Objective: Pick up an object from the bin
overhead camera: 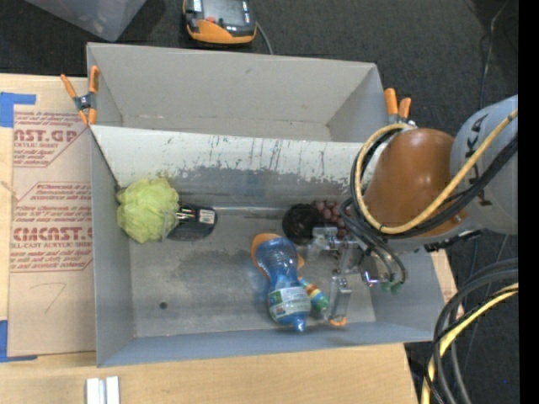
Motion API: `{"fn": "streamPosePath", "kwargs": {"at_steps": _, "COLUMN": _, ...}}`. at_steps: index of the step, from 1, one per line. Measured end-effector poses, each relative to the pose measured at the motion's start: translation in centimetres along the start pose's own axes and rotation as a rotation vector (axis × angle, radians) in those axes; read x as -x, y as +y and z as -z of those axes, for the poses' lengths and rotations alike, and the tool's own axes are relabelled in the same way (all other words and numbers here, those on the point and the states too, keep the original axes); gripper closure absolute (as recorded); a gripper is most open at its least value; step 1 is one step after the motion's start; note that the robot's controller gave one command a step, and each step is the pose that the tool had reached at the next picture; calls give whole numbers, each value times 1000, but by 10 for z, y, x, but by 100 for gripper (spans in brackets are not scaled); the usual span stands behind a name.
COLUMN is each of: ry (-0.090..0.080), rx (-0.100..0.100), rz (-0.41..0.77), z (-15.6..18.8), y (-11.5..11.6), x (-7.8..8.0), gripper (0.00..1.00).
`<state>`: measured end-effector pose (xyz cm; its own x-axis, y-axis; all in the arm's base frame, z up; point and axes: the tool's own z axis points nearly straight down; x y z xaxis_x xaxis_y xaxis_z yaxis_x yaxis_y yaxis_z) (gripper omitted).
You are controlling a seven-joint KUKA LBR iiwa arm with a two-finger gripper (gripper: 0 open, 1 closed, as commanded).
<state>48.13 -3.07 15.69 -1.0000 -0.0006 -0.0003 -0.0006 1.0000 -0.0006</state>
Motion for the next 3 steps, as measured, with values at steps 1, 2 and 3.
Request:
{"fn": "streamPosePath", "kwargs": {"at_steps": 1, "ry": 0, "rx": 0, "rz": 0, "z": 0, "y": 0, "x": 0, "gripper": 0}}
{"fn": "streamPosePath", "kwargs": {"at_steps": 2, "ry": 1, "rx": 0, "rz": 71, "z": -21, "y": 18, "x": 9, "gripper": 0}}
{"fn": "streamPosePath", "kwargs": {"at_steps": 3, "ry": -4, "rx": 0, "rz": 97, "z": -36, "y": 11, "x": 7, "gripper": 0}}
